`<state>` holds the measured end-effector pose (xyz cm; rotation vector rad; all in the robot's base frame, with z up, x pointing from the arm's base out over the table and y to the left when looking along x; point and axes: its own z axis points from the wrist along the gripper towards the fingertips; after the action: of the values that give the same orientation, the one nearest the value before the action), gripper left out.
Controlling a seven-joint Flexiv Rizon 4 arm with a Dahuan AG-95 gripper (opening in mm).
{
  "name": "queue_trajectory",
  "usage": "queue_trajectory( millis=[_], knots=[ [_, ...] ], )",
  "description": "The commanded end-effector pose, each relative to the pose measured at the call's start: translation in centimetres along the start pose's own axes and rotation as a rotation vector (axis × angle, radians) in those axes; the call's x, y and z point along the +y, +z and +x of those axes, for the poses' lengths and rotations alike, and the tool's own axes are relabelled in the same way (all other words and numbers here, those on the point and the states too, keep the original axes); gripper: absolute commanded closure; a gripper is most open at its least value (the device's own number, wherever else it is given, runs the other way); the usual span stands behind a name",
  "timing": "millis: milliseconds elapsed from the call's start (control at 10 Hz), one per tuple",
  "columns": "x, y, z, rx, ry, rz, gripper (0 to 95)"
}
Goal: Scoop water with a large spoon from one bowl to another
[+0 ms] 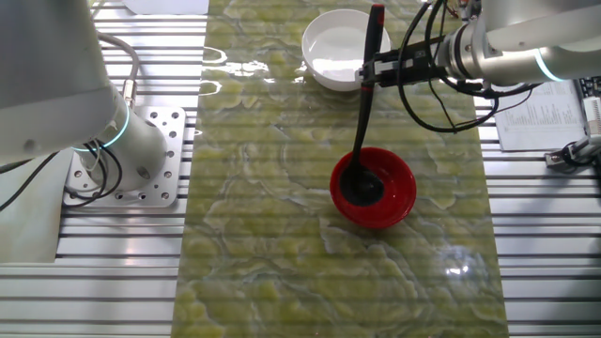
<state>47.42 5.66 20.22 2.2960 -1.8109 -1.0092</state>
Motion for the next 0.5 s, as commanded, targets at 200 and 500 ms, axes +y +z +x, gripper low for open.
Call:
queue_trajectory(
  millis=[200, 500],
  knots=[
    [-0.06, 0.08, -0.02, 0.008, 0.001, -0.01, 95.0],
    [-0.07, 0.1, -0.03, 0.013, 0.003, -0.013, 95.0]
  ],
)
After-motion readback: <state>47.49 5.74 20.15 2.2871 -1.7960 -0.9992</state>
